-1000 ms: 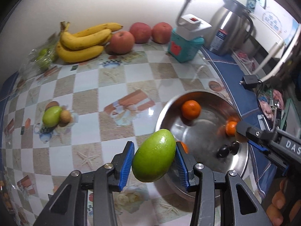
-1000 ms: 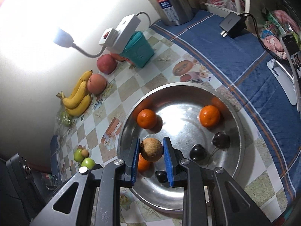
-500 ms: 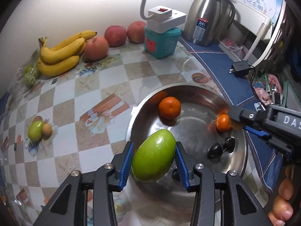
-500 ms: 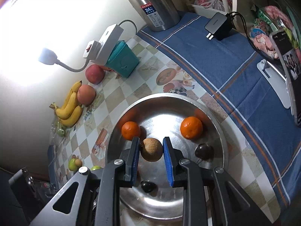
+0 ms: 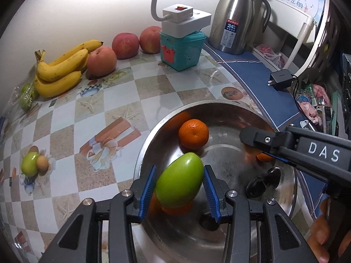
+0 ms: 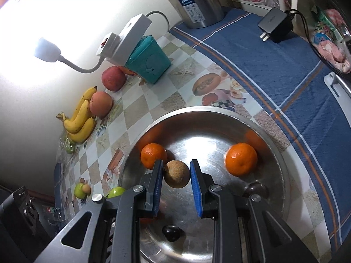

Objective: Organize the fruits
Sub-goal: 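Open the left gripper over the plate while the right gripper releases its brown fruit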

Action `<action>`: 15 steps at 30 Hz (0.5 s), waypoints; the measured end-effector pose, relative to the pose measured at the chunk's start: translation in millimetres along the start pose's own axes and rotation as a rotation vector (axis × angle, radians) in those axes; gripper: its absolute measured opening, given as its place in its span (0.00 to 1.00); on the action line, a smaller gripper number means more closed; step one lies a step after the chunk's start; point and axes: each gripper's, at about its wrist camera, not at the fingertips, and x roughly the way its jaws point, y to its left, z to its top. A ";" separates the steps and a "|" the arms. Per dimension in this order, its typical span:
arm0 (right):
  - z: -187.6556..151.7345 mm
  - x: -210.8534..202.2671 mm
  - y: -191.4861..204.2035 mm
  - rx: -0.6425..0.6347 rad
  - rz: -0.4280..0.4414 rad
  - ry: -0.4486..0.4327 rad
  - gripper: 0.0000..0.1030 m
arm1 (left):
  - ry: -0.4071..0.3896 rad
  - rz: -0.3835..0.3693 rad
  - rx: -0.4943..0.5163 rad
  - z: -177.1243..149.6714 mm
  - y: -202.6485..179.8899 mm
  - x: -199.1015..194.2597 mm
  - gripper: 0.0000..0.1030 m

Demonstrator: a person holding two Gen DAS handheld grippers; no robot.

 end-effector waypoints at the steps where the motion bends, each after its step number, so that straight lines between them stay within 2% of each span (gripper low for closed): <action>1: -0.1 1.1 0.7 -0.003 -0.004 0.001 0.25 | -0.003 0.000 0.002 0.8 -0.5 0.2 0.45; 8: -2.5 9.8 0.0 -0.006 -0.023 0.017 0.25 | 0.016 0.027 0.005 0.1 -0.6 8.3 0.44; 15: -5.1 15.2 -0.6 -0.008 -0.038 0.036 0.25 | 0.030 0.012 -0.020 -0.6 2.7 9.8 0.44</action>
